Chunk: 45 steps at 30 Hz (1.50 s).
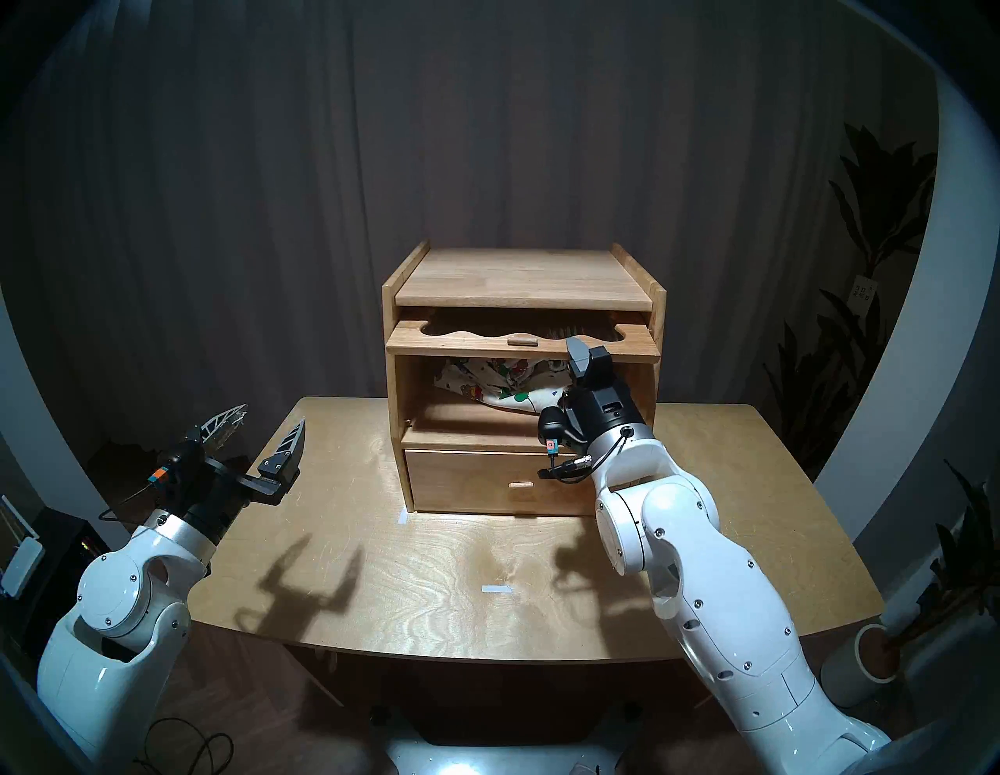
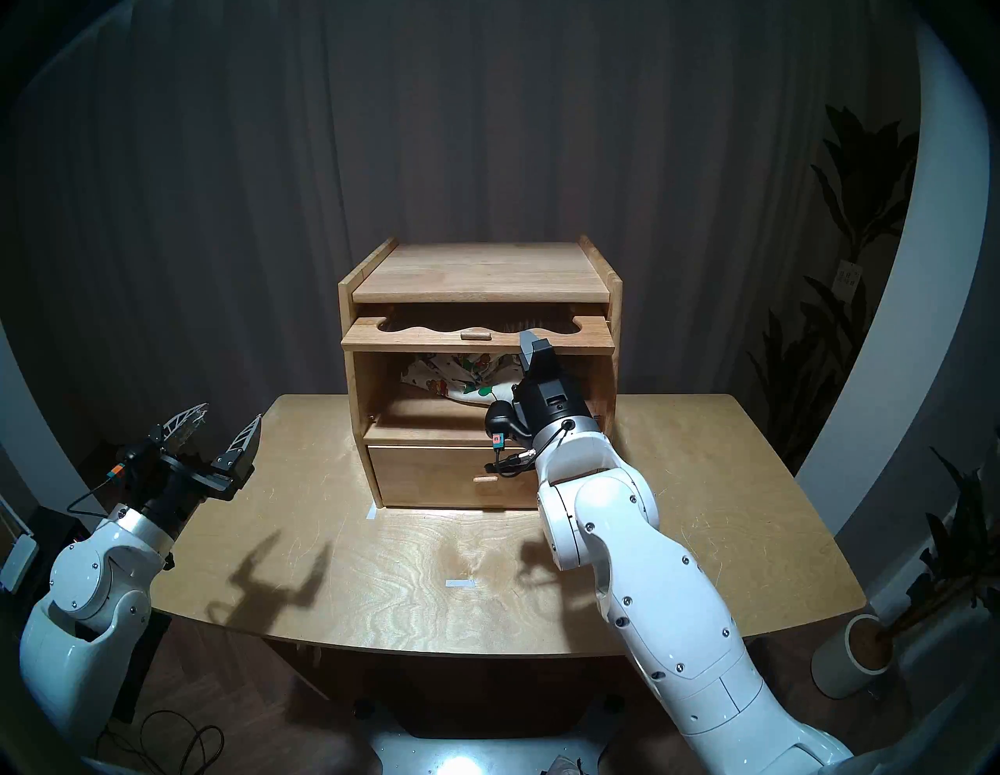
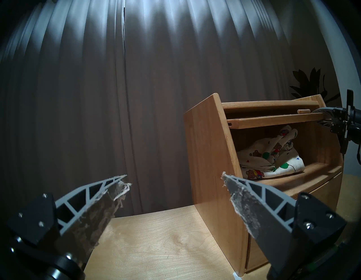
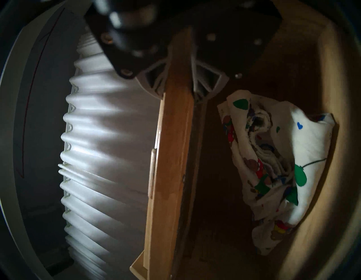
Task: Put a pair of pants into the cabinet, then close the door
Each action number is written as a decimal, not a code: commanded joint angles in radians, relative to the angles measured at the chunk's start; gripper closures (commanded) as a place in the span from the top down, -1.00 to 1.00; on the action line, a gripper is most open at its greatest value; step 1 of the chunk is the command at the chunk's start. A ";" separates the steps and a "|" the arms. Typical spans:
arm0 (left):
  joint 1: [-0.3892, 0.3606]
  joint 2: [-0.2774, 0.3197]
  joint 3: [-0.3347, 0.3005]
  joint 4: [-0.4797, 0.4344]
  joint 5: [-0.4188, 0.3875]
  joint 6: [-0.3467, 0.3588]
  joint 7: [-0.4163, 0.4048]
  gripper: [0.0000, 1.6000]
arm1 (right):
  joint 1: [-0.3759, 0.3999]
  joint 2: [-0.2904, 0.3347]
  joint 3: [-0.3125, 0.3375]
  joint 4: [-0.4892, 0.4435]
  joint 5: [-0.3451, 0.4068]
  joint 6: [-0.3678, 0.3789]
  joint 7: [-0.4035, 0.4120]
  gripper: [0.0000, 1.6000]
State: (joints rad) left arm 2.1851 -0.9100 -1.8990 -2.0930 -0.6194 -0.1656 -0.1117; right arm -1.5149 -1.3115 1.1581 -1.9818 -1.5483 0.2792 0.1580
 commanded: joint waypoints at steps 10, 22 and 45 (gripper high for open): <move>-0.001 0.002 -0.009 -0.016 0.000 -0.005 -0.002 1.00 | -0.199 -0.004 0.044 -0.113 0.124 0.082 -0.075 -1.00; 0.000 0.002 -0.009 -0.016 0.000 -0.005 -0.002 1.00 | -0.199 0.009 0.042 -0.058 0.137 0.068 -0.136 -1.00; -0.001 0.003 -0.008 -0.015 -0.001 -0.005 -0.001 1.00 | -0.055 -0.054 -0.001 -0.020 0.068 0.123 -0.118 1.00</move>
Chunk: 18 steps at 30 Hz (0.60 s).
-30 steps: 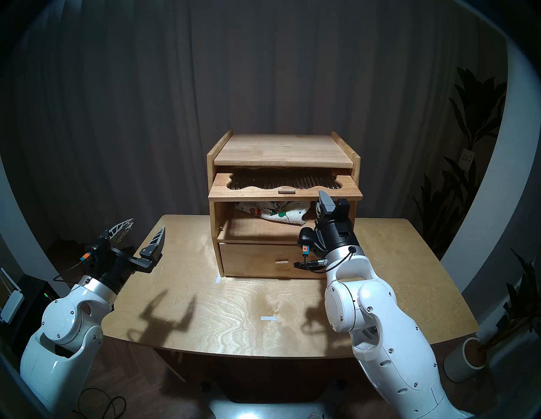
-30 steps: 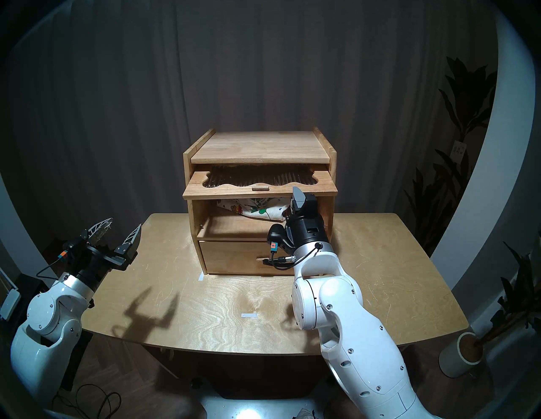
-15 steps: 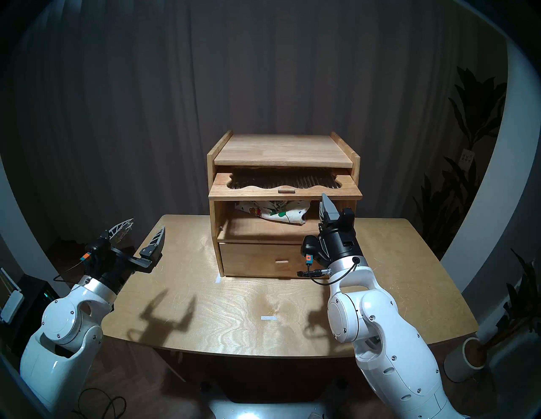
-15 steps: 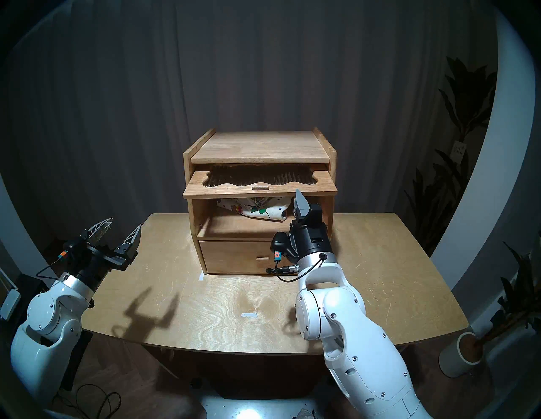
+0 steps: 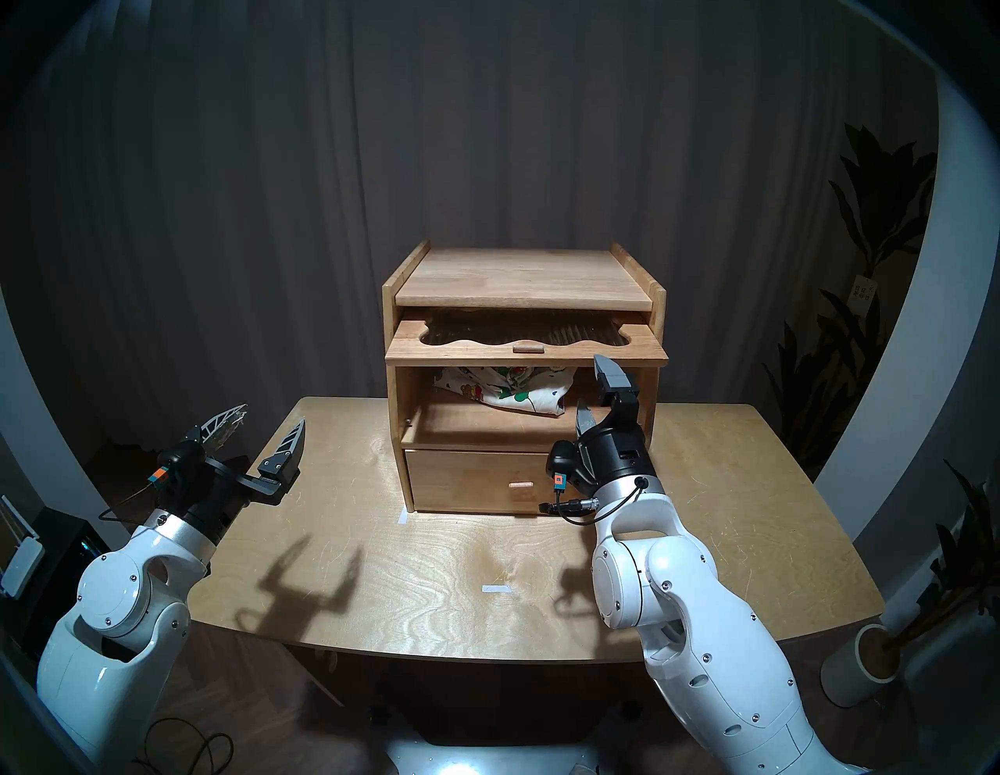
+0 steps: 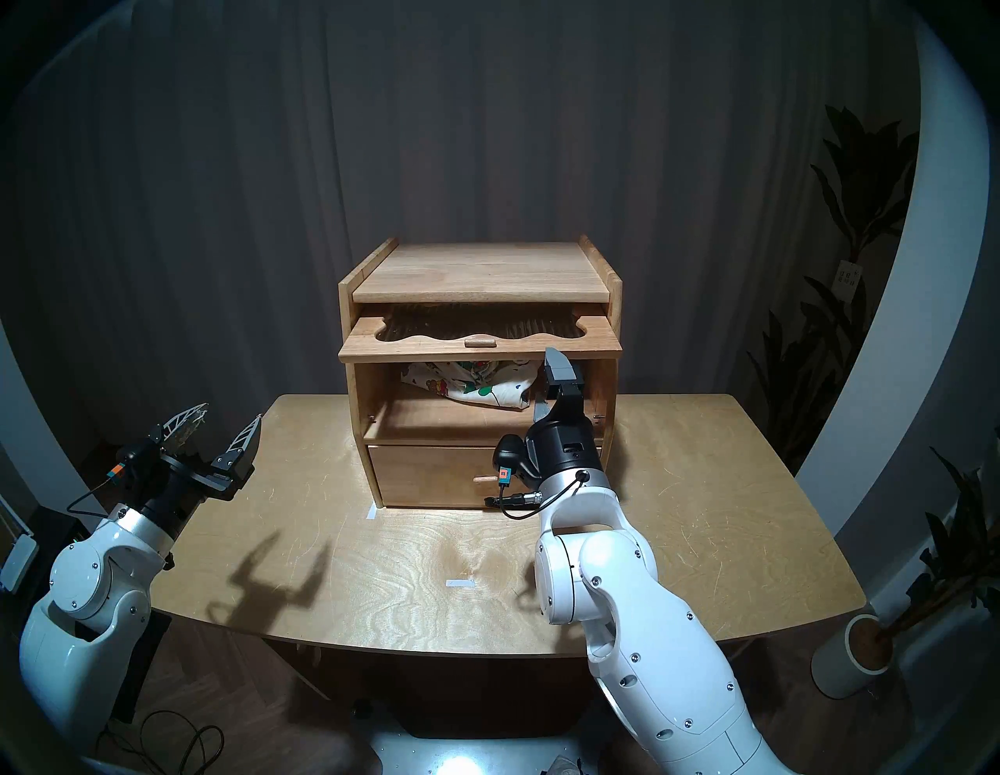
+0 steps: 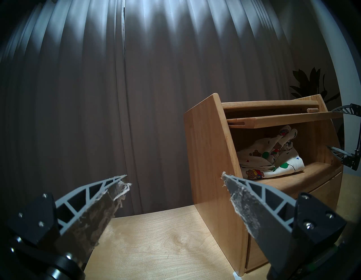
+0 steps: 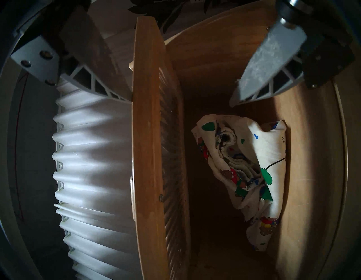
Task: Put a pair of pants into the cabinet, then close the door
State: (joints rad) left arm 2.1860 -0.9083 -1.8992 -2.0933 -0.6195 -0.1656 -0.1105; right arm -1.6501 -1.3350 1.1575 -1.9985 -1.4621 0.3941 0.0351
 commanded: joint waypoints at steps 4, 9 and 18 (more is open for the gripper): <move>-0.002 0.001 -0.007 -0.014 0.000 -0.005 -0.002 1.00 | 0.135 -0.056 0.001 0.001 -0.032 0.009 0.024 1.00; -0.003 0.002 -0.006 -0.014 0.000 -0.005 -0.001 1.00 | 0.184 -0.097 -0.003 -0.011 -0.058 0.006 0.061 1.00; -0.002 0.002 -0.007 -0.015 -0.001 -0.005 -0.001 1.00 | 0.276 -0.145 -0.013 0.040 -0.089 0.041 0.151 1.00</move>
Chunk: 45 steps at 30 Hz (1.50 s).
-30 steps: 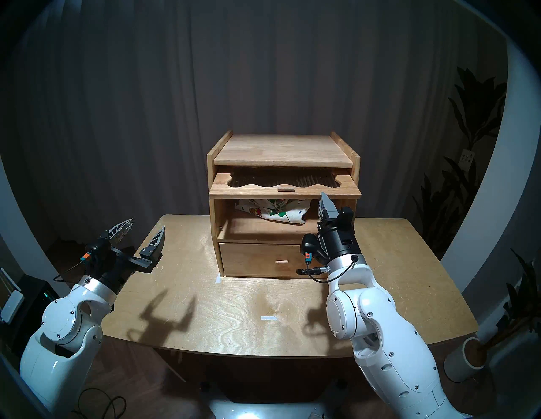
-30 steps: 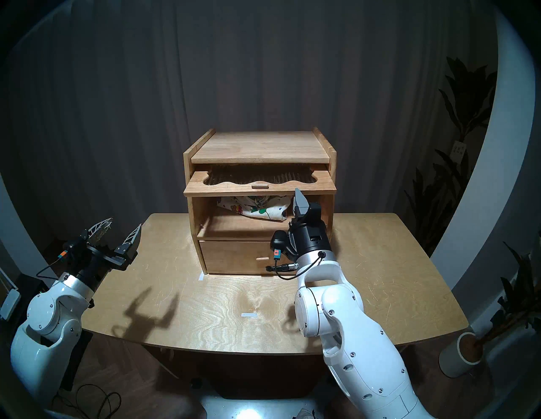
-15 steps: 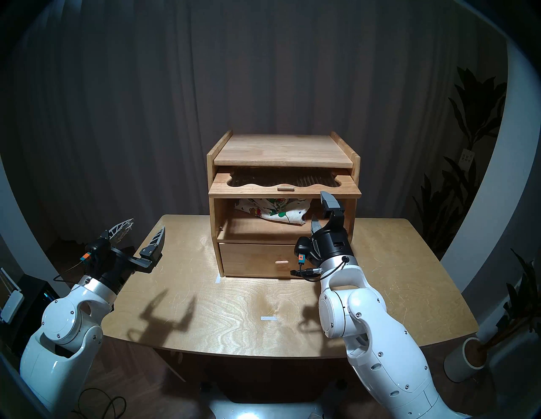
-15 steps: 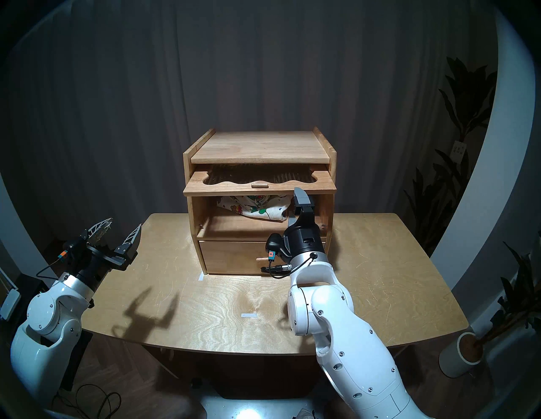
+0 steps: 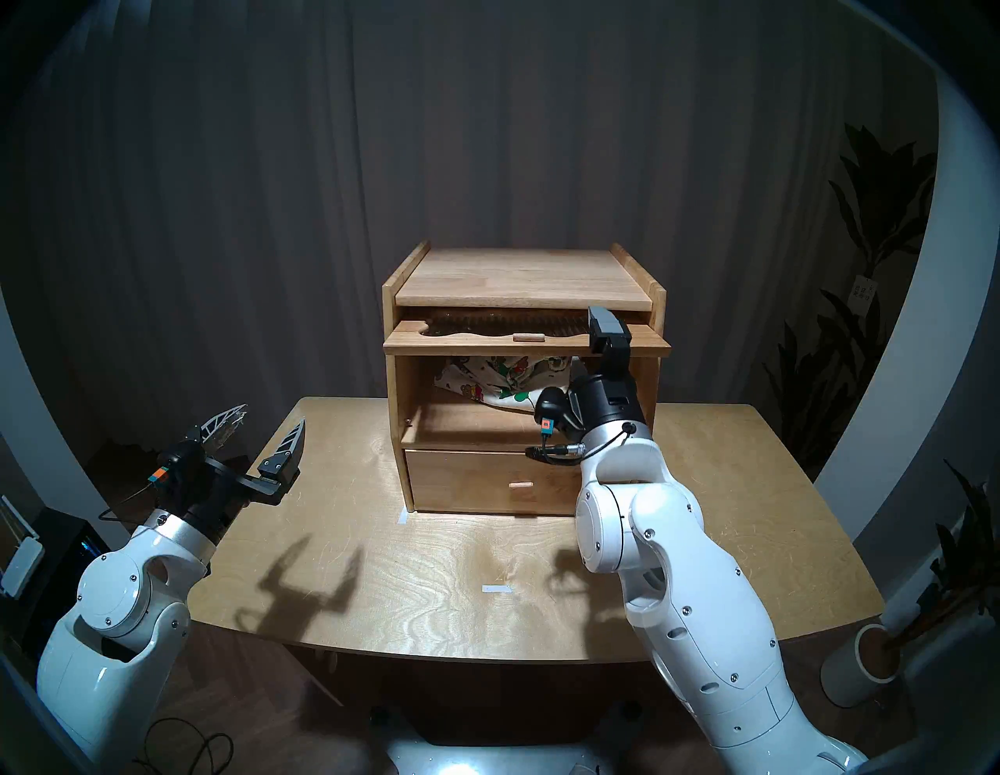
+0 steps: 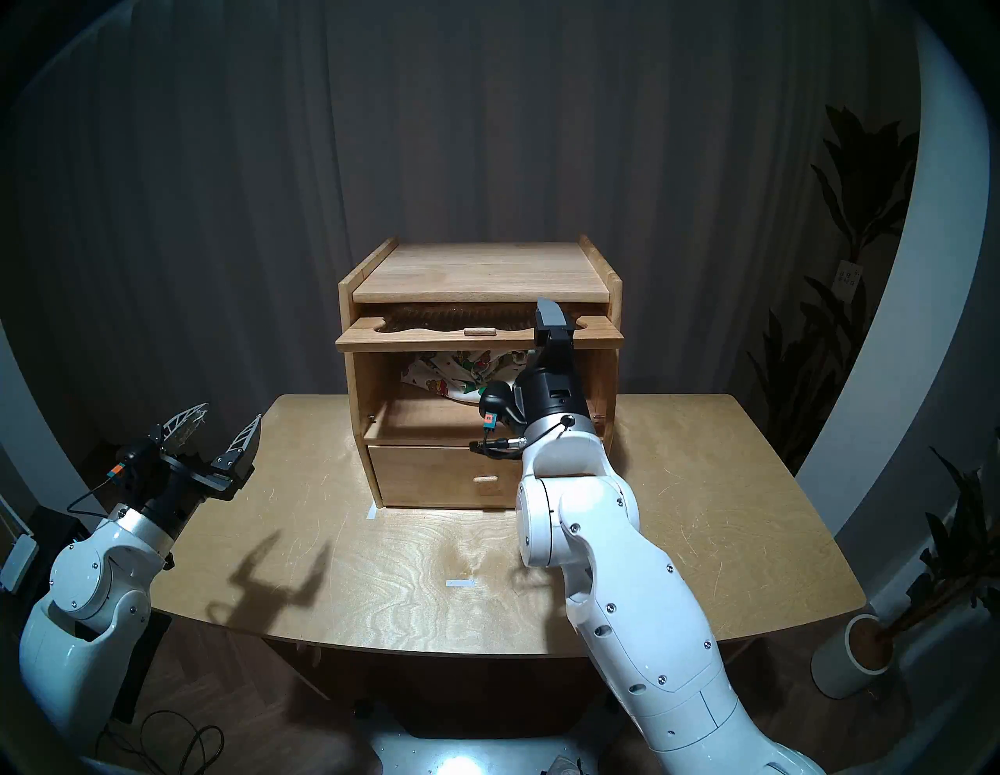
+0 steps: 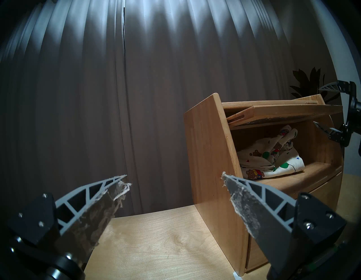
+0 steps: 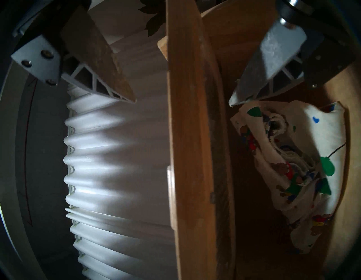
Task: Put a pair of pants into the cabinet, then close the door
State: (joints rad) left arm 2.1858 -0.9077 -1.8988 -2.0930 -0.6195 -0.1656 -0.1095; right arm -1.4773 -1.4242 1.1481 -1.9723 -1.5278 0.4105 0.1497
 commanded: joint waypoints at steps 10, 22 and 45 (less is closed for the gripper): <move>-0.002 0.002 -0.008 -0.015 -0.001 -0.005 -0.002 1.00 | 0.057 -0.019 -0.009 -0.057 -0.035 0.030 0.100 -1.00; -0.002 0.002 -0.007 -0.014 0.000 -0.005 -0.001 1.00 | -0.038 0.016 -0.045 -0.137 -0.043 0.036 0.052 -1.00; 0.000 0.002 -0.009 -0.016 -0.001 -0.006 -0.002 1.00 | -0.253 0.154 -0.012 -0.253 0.051 -0.021 0.056 -1.00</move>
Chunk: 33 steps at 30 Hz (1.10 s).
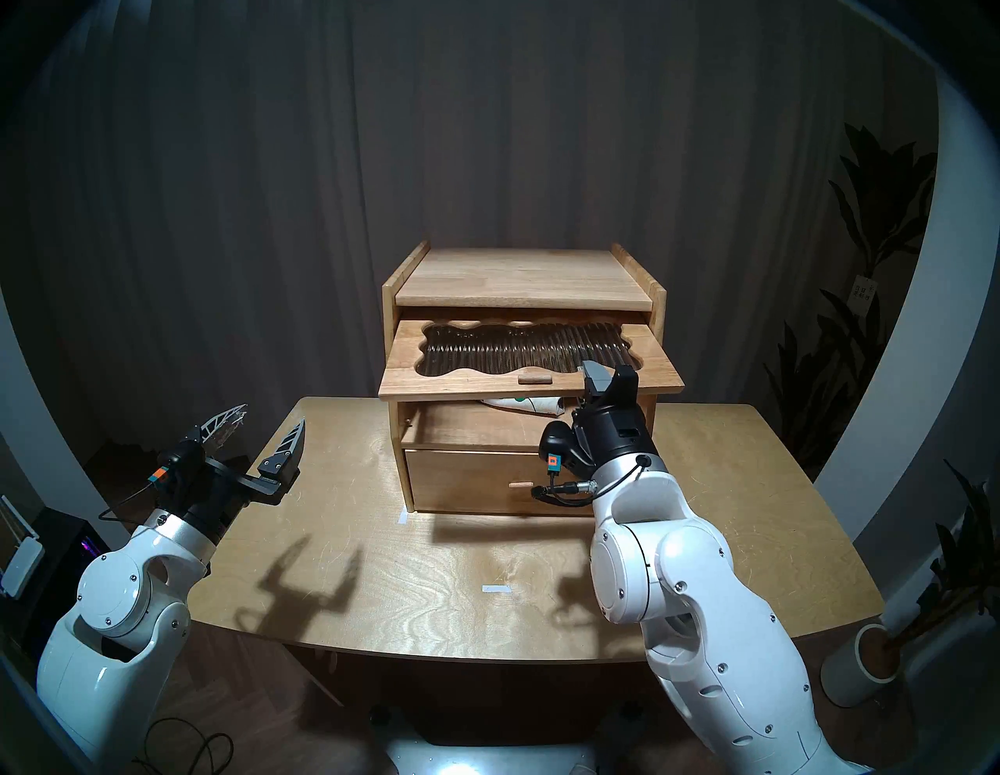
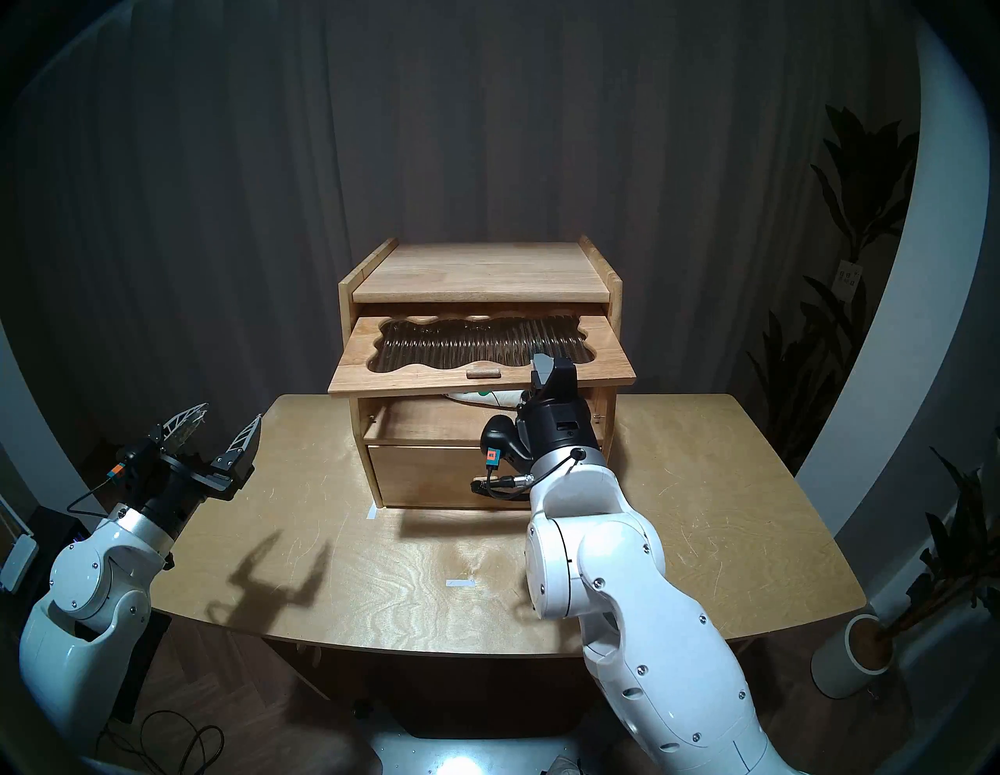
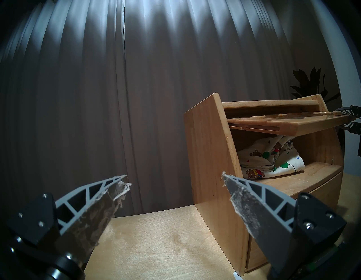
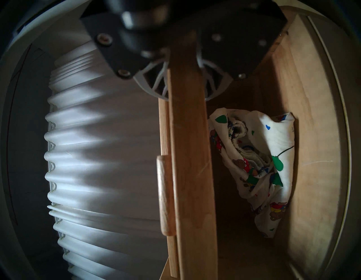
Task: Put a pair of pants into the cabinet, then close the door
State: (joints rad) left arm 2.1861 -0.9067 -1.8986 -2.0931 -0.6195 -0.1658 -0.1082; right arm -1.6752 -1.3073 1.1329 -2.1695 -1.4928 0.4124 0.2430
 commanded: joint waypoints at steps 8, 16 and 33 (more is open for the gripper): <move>-0.001 0.001 -0.009 -0.016 -0.001 -0.005 -0.003 1.00 | -0.108 0.062 -0.011 -0.015 0.041 -0.042 0.000 -1.00; -0.002 0.001 -0.007 -0.014 -0.001 -0.005 -0.002 1.00 | -0.167 0.052 -0.021 0.038 0.136 -0.044 0.128 0.98; -0.005 0.002 -0.002 -0.007 0.000 -0.003 -0.001 1.00 | -0.134 -0.123 0.107 -0.138 0.608 0.001 0.280 1.00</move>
State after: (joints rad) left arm 2.1855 -0.9061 -1.8973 -2.0915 -0.6194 -0.1655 -0.1088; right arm -1.8533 -1.3336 1.1610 -2.2122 -1.0001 0.3907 0.5478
